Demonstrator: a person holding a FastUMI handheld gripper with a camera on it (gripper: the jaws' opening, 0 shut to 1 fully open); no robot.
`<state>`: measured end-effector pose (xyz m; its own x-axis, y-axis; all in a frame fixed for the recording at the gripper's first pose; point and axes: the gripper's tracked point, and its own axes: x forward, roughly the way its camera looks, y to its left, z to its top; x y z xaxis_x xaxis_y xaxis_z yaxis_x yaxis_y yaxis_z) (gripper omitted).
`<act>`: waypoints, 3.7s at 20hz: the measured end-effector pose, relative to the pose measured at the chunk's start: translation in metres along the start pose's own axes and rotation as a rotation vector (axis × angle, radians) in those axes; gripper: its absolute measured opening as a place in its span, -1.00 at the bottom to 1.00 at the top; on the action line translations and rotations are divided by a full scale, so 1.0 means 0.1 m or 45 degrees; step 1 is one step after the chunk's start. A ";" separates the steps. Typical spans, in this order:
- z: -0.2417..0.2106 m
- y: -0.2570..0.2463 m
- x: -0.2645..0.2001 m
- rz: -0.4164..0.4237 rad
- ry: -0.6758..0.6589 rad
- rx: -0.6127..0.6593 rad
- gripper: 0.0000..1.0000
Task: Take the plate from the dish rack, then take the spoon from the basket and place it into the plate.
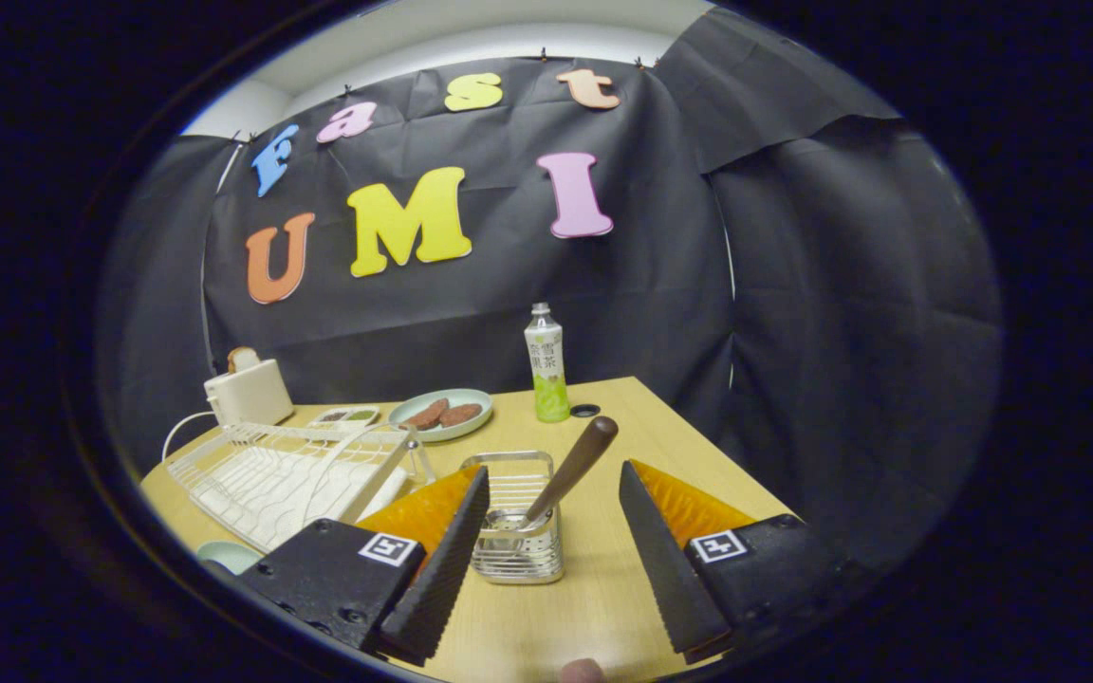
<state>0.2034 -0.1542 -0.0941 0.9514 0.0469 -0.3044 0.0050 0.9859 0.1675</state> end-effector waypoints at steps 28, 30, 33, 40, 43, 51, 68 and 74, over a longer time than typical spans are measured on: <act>1.01 0.60 -0.76 0.092 -0.251 -0.002 -0.81; 0.97 0.87 -1.01 0.136 -0.270 -0.018 -0.81; 0.72 1.31 -1.28 0.211 -0.236 -0.033 -0.82; 0.02 2.17 -1.58 0.347 -0.115 -0.004 -0.81; -0.25 2.42 -1.61 0.385 -0.072 -0.012 -0.82; -0.90 2.80 -1.60 0.479 0.081 0.002 -0.81; -0.63 2.42 -1.48 0.348 -0.002 0.023 0.74; -0.19 2.47 -1.72 0.238 -0.249 -0.129 1.00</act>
<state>0.0353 0.0848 -0.0182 0.9742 0.2075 -0.0888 -0.1979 0.9745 0.1060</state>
